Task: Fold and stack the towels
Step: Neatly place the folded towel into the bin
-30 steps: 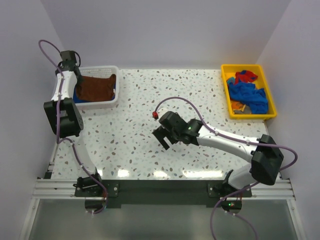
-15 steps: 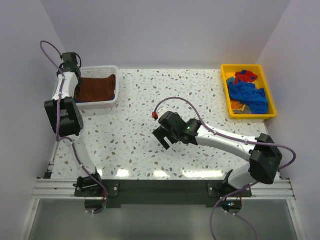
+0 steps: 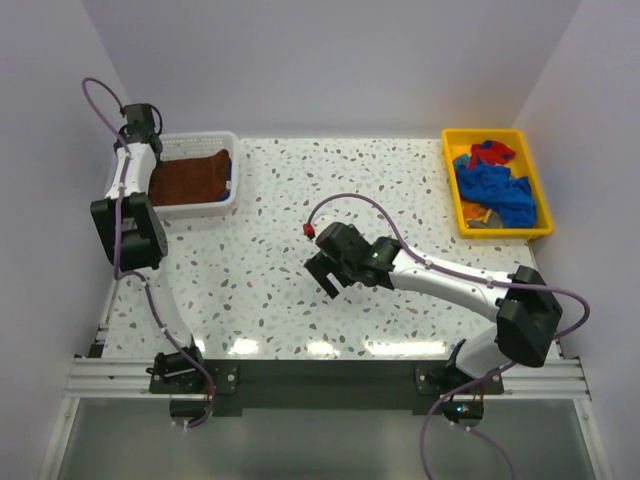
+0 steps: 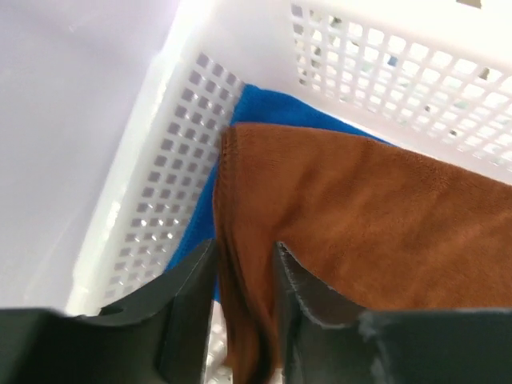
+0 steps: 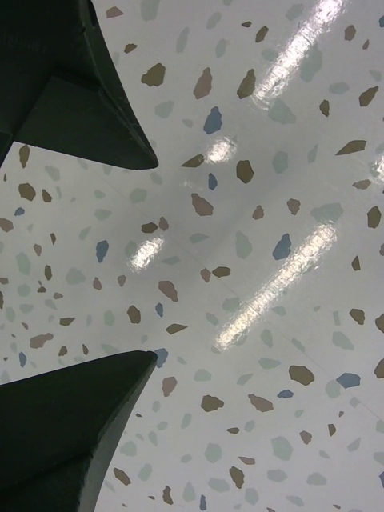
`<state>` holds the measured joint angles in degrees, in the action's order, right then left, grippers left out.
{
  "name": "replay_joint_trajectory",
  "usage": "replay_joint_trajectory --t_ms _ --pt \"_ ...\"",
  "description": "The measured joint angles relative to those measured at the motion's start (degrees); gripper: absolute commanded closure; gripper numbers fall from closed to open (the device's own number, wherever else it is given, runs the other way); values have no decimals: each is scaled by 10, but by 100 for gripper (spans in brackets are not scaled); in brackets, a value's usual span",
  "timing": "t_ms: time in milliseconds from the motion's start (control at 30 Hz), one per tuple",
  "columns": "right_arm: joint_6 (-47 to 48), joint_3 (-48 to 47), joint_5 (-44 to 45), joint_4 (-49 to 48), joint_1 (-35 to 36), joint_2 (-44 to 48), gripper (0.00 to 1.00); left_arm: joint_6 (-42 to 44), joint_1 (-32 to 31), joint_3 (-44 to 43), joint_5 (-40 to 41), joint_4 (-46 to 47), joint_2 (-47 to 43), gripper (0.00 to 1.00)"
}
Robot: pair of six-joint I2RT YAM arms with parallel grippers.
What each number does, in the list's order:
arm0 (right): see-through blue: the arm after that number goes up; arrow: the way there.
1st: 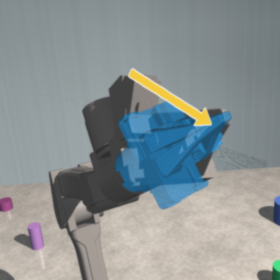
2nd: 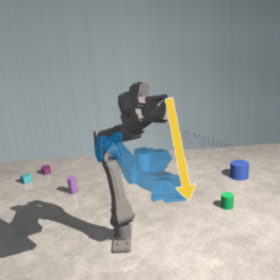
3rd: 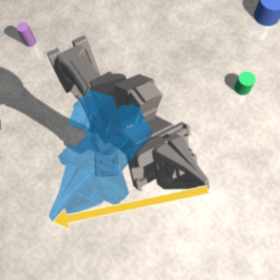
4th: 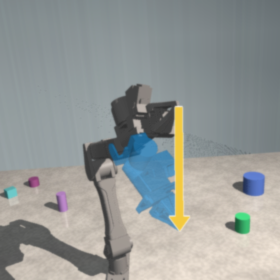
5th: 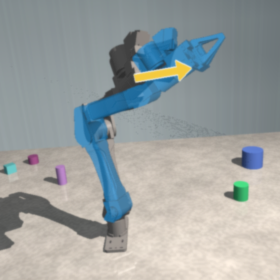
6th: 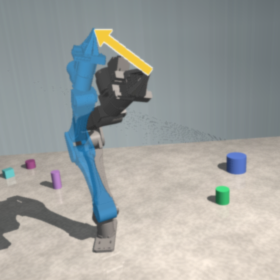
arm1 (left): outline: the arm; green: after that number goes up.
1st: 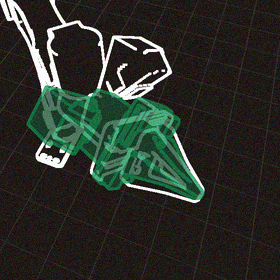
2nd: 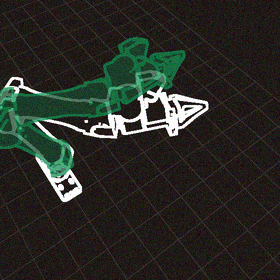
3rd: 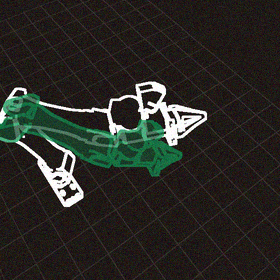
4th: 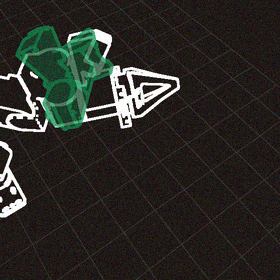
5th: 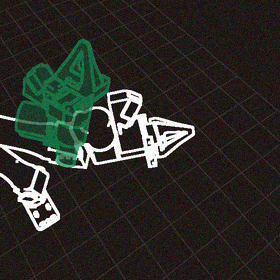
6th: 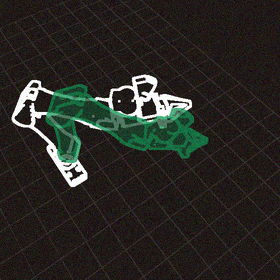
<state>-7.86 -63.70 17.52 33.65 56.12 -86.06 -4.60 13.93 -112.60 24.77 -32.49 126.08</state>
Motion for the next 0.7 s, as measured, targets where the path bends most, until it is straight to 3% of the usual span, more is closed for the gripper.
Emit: replay_joint_trajectory --t_ms 33,133,233,300,433,600,700 --pt "0 -1 0 0 0 -2 1 2 0 -4 3 0 3 48" --pt "0 -5 1 1 -1 -9 1 14 2 -16 17 1 12 29" --pt "-2 -9 13 6 -4 -10 1 17 3 -27 35 -1 15 18" --pt "-7 -14 23 12 -10 -10 1 17 3 -36 45 -2 14 16" --pt "-26 -23 45 21 -38 -9 2 5 3 -23 34 1 -9 23" --pt "-51 -23 60 25 -91 7 4 -32 -19 65 -30 25 -92 46" --pt "-61 -23 62 27 -111 31 4 -43 -59 85 -50 51 -108 53"
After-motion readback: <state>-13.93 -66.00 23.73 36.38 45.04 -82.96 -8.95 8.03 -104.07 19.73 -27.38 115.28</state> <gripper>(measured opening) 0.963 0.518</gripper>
